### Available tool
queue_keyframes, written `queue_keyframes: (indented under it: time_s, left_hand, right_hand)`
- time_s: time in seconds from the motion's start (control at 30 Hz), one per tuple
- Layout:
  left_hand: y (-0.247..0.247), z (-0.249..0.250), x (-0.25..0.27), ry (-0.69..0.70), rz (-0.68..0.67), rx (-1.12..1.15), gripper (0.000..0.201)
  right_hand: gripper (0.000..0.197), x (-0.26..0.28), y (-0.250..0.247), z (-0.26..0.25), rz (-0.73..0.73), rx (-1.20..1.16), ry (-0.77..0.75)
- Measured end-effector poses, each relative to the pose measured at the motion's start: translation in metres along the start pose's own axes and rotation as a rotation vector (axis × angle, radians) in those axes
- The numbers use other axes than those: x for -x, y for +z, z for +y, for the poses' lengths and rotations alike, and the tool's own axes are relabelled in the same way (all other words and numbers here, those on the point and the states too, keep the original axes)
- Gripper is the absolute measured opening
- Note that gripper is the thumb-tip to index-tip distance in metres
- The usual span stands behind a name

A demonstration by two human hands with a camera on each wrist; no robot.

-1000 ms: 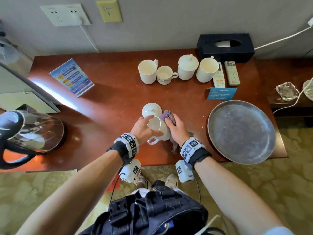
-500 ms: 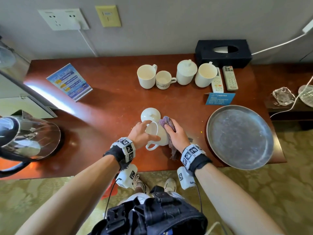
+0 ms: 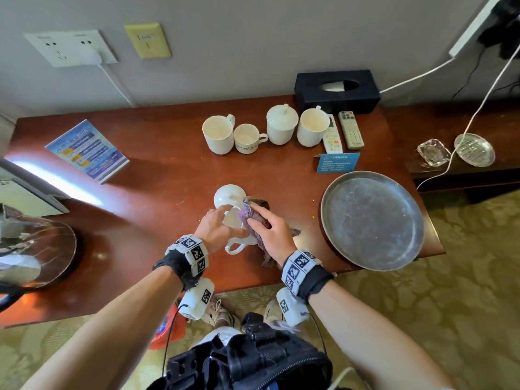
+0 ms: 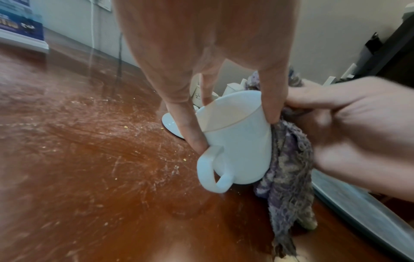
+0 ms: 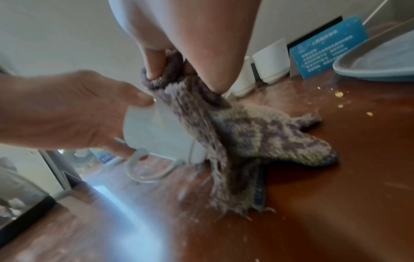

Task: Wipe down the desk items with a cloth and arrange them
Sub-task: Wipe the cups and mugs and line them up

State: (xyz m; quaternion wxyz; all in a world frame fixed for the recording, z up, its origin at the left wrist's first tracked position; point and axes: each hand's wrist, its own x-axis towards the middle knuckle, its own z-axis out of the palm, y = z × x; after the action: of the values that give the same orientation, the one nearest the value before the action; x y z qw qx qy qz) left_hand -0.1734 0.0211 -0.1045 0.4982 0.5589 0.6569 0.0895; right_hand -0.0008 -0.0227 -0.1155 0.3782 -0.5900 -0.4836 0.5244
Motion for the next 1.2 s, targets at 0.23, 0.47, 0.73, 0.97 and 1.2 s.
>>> queue_keyframes:
  time_s: [0.23, 0.47, 0.73, 0.97, 1.2]
  left_hand:
    - [-0.001, -0.001, 0.004, -0.011, -0.002, -0.037, 0.112]
    - [0.003, -0.004, 0.000, -0.019, 0.005, -0.018, 0.106]
    - [0.004, -0.018, 0.004, 0.000, -0.007, -0.032, 0.094]
    - [0.004, -0.020, 0.000, -0.007, -0.028, 0.003, 0.085]
    - [0.005, -0.034, 0.000, -0.063, -0.016, 0.137, 0.112]
  right_hand:
    - [0.018, -0.032, 0.005, 0.003, 0.040, -0.092, 0.134]
    - [0.037, -0.004, 0.008, -0.003, 0.010, -0.003, 0.026]
    - [0.014, -0.032, 0.013, 0.001, 0.102, -0.134, 0.161]
    - [0.035, 0.008, 0.024, -0.010, 0.060, 0.026, 0.002]
    - [0.026, -0.032, 0.024, -0.004, 0.101, -0.020, 0.115]
